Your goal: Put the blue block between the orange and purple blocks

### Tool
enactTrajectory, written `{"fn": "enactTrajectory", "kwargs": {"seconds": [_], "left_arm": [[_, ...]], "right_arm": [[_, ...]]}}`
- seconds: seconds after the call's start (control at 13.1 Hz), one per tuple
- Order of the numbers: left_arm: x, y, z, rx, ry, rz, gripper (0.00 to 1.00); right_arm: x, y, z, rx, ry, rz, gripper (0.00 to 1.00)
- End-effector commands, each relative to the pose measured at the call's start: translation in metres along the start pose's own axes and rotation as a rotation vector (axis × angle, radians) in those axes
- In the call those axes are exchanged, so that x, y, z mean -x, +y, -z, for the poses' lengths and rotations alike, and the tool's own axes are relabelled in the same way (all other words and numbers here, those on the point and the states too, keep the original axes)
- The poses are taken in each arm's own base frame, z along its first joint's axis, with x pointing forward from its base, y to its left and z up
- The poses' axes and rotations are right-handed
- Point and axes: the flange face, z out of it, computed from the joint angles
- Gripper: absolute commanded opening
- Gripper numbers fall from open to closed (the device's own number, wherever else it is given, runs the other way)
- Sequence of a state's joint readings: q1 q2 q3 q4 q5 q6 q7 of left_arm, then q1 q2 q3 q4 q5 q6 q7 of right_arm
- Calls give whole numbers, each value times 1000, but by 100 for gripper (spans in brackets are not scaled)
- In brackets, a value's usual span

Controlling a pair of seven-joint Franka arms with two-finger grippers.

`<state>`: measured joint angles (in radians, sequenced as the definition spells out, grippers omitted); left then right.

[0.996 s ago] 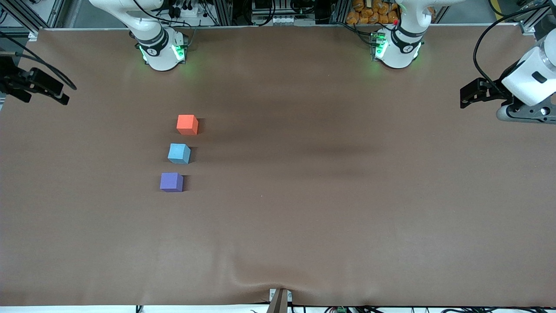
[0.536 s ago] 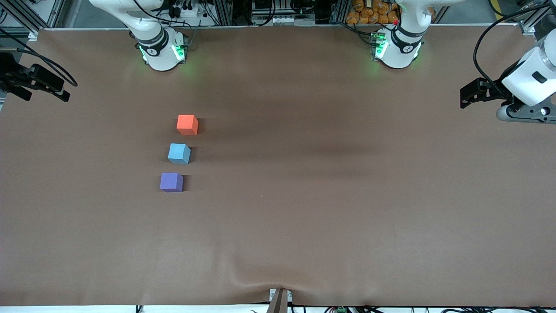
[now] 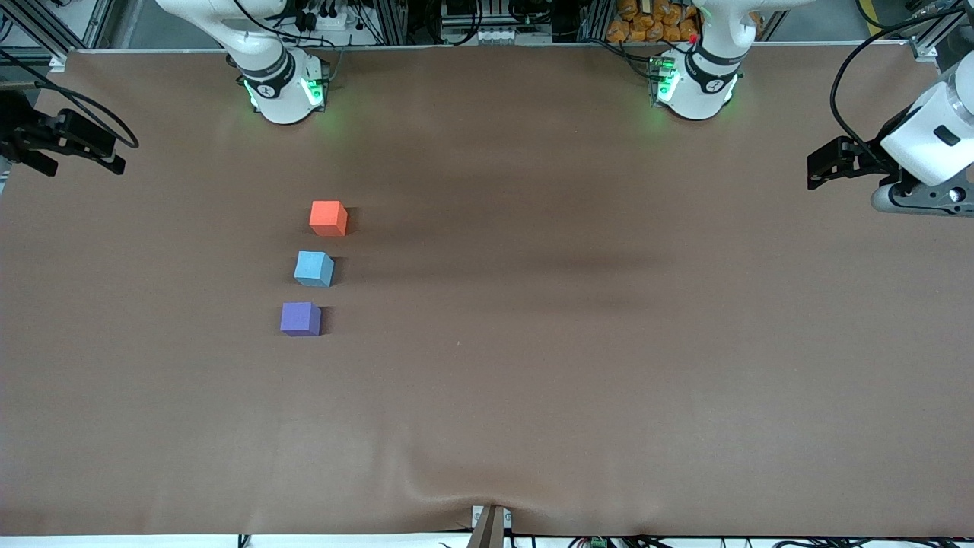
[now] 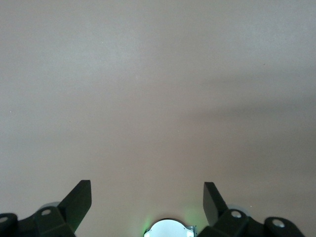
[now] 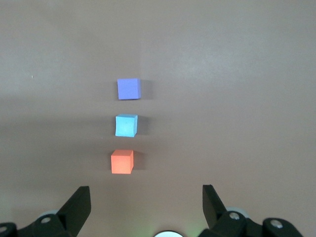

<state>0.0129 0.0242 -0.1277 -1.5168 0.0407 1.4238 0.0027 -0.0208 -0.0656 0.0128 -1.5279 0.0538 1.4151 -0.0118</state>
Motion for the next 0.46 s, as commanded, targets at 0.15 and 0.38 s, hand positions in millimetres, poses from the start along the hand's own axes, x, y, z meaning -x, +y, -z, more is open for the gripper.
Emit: {"fn": "enactTrajectory", "kwargs": {"seconds": [0.15,0.38], "left_arm": [[4,-3,3,-10,-7,-11,100],[3,-4,2,-9,-9,-8,100]], "right_arm": [[12,7,4,16,-26,34,100],[12,9,4,14,-26,31,100]]}}
